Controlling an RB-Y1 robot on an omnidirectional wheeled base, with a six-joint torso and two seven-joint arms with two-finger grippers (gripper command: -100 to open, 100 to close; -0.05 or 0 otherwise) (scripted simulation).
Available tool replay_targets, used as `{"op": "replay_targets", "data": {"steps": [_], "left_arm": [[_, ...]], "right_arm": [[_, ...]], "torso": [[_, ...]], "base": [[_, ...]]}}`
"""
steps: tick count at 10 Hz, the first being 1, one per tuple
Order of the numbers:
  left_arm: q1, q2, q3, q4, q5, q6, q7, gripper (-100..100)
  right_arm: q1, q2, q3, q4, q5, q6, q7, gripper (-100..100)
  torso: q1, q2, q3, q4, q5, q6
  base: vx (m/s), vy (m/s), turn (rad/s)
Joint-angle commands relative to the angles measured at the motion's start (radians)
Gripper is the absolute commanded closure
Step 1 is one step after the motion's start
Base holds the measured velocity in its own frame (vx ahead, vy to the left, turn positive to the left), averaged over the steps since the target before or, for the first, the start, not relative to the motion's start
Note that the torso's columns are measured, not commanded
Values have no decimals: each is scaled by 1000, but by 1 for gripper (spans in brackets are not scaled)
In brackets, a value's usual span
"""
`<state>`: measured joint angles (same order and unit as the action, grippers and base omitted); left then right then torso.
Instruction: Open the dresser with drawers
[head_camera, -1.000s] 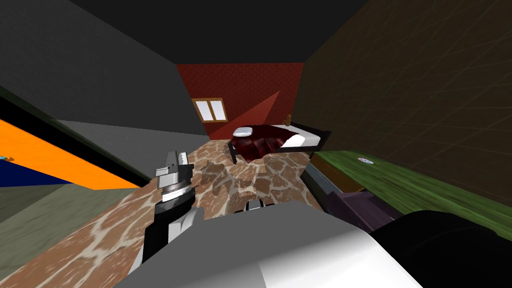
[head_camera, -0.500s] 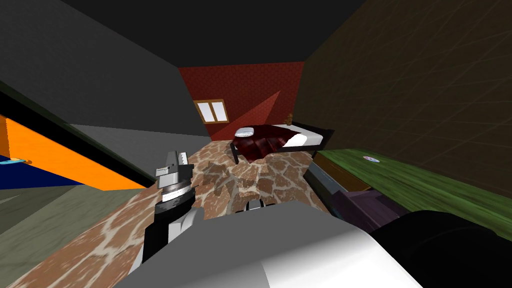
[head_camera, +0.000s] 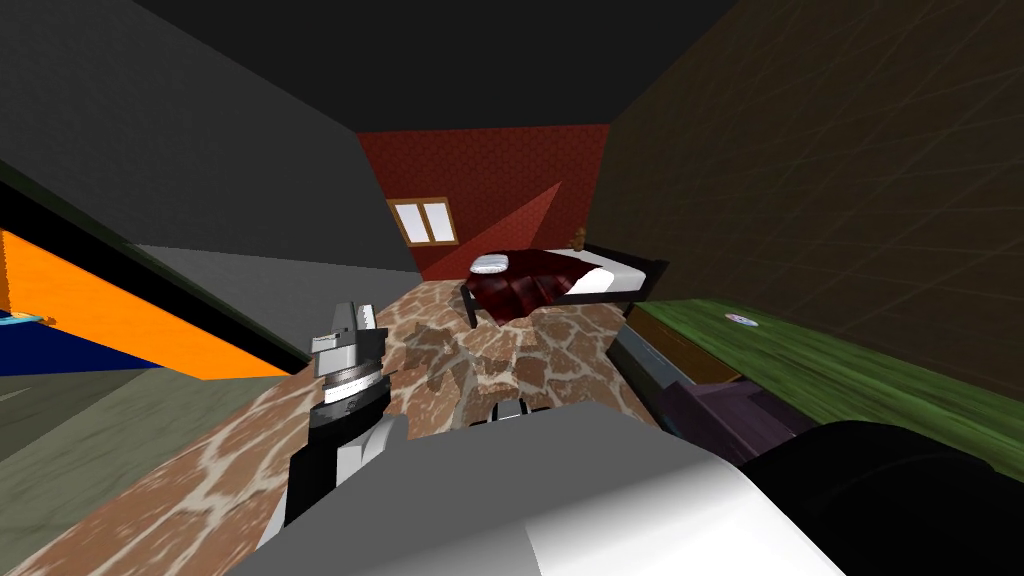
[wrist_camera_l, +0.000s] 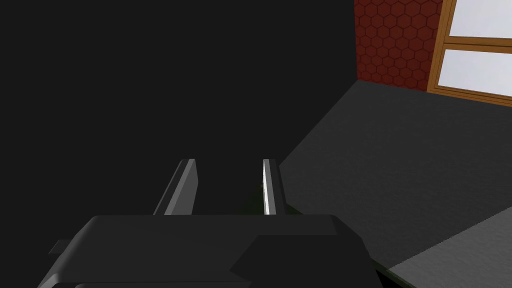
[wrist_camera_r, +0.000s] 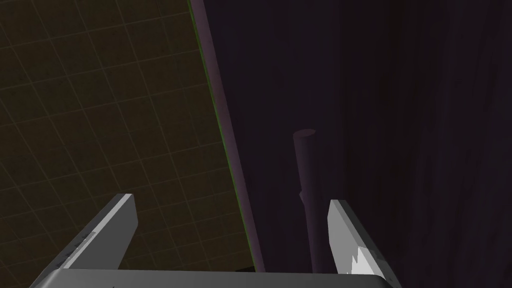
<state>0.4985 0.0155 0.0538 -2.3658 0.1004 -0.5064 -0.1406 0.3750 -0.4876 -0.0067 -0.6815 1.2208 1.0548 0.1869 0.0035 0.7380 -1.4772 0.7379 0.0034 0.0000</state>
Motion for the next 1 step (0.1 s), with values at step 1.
{"op": "replay_targets", "data": {"steps": [1], "left_arm": [[0, 0, 0, 0, 0, 0, 0, 0]], "right_arm": [[0, 1, 0, 0, 0, -1, 0, 0]], "torso": [[0, 0, 0, 0, -1, 0]], "base": [[0, 0, 0]]}}
